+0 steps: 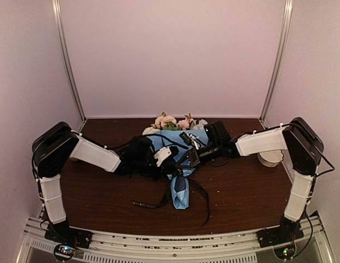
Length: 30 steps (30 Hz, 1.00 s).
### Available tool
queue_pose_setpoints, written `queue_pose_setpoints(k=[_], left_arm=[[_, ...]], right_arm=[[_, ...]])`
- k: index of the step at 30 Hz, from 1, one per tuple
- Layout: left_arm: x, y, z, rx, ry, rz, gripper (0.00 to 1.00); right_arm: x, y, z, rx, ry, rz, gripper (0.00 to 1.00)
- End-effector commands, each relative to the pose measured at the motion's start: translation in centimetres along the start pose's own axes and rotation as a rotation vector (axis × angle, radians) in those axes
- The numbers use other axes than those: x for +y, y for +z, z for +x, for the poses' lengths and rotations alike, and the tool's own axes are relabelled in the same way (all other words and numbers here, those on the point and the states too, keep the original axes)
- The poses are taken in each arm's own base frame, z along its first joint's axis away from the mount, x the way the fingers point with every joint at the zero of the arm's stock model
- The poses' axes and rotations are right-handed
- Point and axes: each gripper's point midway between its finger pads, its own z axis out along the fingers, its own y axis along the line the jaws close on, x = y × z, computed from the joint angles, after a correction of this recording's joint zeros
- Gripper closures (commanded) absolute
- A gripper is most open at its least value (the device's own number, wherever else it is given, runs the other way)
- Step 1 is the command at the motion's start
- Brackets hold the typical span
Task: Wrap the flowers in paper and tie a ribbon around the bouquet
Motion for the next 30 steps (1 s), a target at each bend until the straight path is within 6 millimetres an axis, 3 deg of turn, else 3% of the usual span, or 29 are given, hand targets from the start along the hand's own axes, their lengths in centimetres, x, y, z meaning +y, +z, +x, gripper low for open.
queue_pose_setpoints(k=[1, 3, 7, 12, 18, 30], left_arm=[[0.0, -0.6, -1.6, -0.067, 0.007, -0.009, 1.00], [0.0, -0.8, -1.7, -0.071, 0.008, -0.010, 1.00], [-0.2, -1.3, -2.1, -0.089, 0.013, -0.008, 1.00], [-0.7, -2.1, -2.8, -0.120, 0.025, 0.000, 1.00], [-1.0, -2.0, -3.1, -0.130, 0.029, 0.012, 1.00], [-1.0, -1.3, -2.8, -0.112, 0.027, 0.026, 1.00]], right_arm=[[1.4, -2.9, -2.6, -0.128, -0.037, -0.020, 0.85], [0.9, -2.9, -2.8, -0.142, -0.014, -0.021, 0.84], [-2.1, -2.1, -1.8, -0.110, 0.021, 0.101, 0.85], [-3.4, -1.1, -1.1, -0.073, 0.029, 0.146, 0.84], [-2.8, 0.8, -0.3, -0.012, 0.021, 0.092, 0.77], [-1.2, 1.4, -0.7, -0.047, 0.043, -0.025, 0.68]])
